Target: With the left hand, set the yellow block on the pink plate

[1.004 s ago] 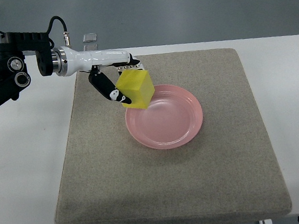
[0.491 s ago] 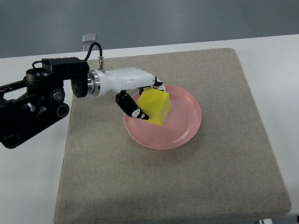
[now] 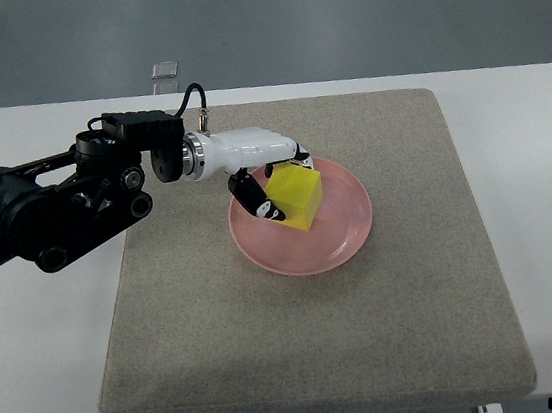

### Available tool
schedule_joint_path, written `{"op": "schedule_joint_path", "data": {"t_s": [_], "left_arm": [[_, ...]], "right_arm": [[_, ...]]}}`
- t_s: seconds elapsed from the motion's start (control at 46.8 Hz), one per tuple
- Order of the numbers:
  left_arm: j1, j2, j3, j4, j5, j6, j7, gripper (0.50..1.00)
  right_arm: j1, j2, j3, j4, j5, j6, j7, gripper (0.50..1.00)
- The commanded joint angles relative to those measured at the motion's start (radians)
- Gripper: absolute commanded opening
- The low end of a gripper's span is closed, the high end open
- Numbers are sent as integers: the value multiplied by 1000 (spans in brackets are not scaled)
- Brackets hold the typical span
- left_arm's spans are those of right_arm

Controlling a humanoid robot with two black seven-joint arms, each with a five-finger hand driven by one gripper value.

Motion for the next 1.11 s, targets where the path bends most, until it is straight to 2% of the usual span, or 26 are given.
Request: {"op": "schedule_joint_path", "data": {"t_s": [0.0, 0.085, 0.149, 0.256, 0.32, 0.534, 0.79, 0.94, 1.089], "left_arm": [[6, -2, -2, 0, 0, 0, 0, 748], [15, -2, 0, 0, 0, 0, 0, 786], [17, -2, -2, 0, -2, 0, 0, 870], [17, -2, -2, 0, -9, 0, 0, 958], [14, -2, -9, 2, -28, 1, 0, 986], [0, 18, -35, 3, -193, 1, -2, 992], [-6, 132, -112, 8, -776, 1, -2, 994], [9, 149, -117, 63, -945, 4, -2, 994], [18, 143, -117, 158, -1078, 38, -2, 994]], "right_arm": [[0, 0, 0, 0, 0, 0, 0, 924], [0, 0, 0, 0, 0, 0, 0, 924], [0, 0, 0, 0, 0, 0, 0, 924], [0, 0, 0, 0, 0, 0, 0, 924], [0, 0, 0, 0, 0, 0, 0, 924], [0, 0, -2, 0, 0, 0, 0, 924], [0, 0, 0, 0, 0, 0, 0, 924], [0, 0, 0, 0, 0, 0, 0, 924], [0, 0, 0, 0, 0, 0, 0, 924]]}}
